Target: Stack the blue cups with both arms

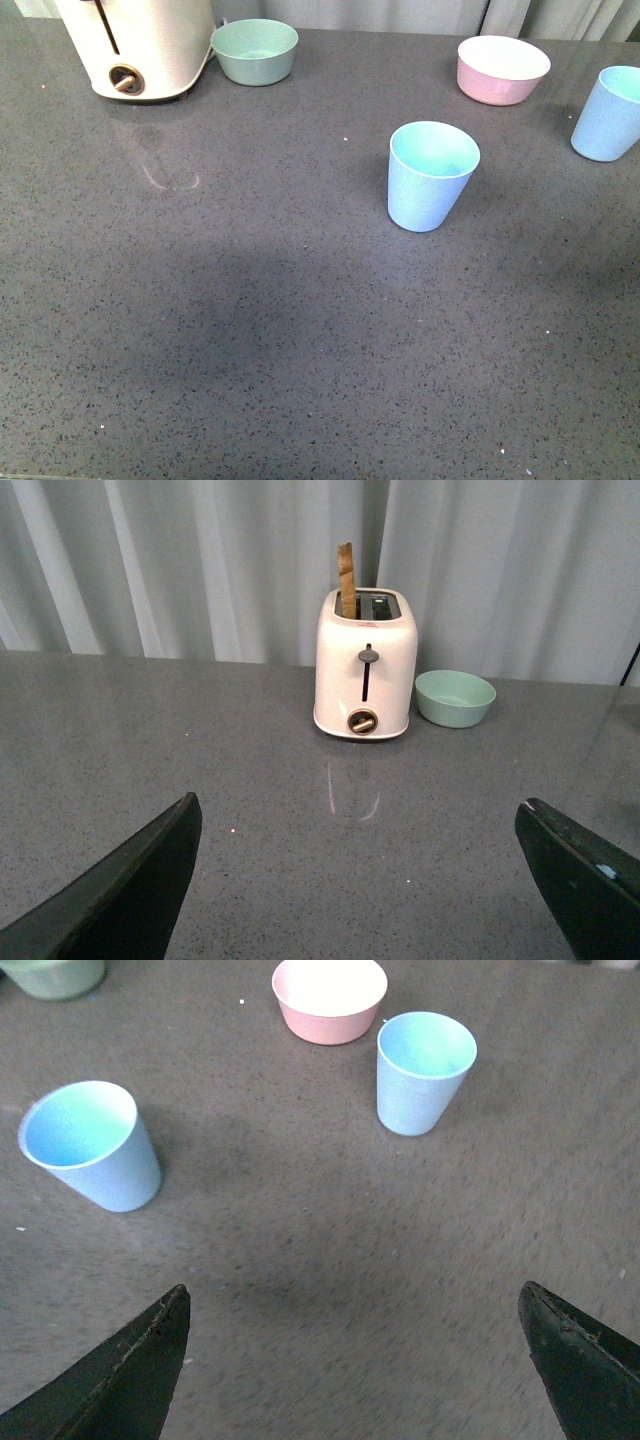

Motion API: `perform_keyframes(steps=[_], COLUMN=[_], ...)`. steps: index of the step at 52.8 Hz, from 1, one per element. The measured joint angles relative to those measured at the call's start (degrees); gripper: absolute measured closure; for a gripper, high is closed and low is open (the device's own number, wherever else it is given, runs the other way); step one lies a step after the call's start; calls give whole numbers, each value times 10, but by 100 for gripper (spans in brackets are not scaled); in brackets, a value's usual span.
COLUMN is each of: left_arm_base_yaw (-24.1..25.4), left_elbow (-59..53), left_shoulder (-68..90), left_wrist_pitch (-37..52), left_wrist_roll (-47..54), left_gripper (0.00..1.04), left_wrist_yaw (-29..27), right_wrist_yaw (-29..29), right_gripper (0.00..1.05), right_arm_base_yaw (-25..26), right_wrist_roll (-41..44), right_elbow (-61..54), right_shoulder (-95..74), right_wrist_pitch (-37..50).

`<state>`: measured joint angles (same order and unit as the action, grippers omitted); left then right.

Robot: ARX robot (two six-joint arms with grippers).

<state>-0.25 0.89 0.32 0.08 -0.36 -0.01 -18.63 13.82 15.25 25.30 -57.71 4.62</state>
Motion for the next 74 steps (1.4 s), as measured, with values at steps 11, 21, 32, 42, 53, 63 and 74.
perform_keyframes(steps=[11, 21, 32, 42, 53, 63, 74], left_arm_base_yaw=[0, 0, 0, 0, 0, 0, 0], left_elbow=[0, 0, 0, 0, 0, 0, 0], left_shoulder=[0, 0, 0, 0, 0, 0, 0], left_wrist_pitch=[0, 0, 0, 0, 0, 0, 0], left_wrist_roll=[0, 0, 0, 0, 0, 0, 0], left_gripper=[9, 9, 9, 9, 9, 9, 9], left_wrist_yaw=[0, 0, 0, 0, 0, 0, 0], right_wrist_yaw=[17, 31, 47, 58, 70, 75, 80], right_gripper=[9, 9, 9, 9, 9, 9, 25], right_arm_base_yaw=[-8, -27, -50, -66, -76, -81, -79], right_wrist_roll=[147, 211, 252, 266, 270, 270, 262], right_elbow=[179, 314, 420, 480, 527, 557, 579], right_shoulder=[-252, -378, -467, -530, -582, -620, -652], right_wrist_pitch=[-11, -59, -101, -123, -138, -148, -156])
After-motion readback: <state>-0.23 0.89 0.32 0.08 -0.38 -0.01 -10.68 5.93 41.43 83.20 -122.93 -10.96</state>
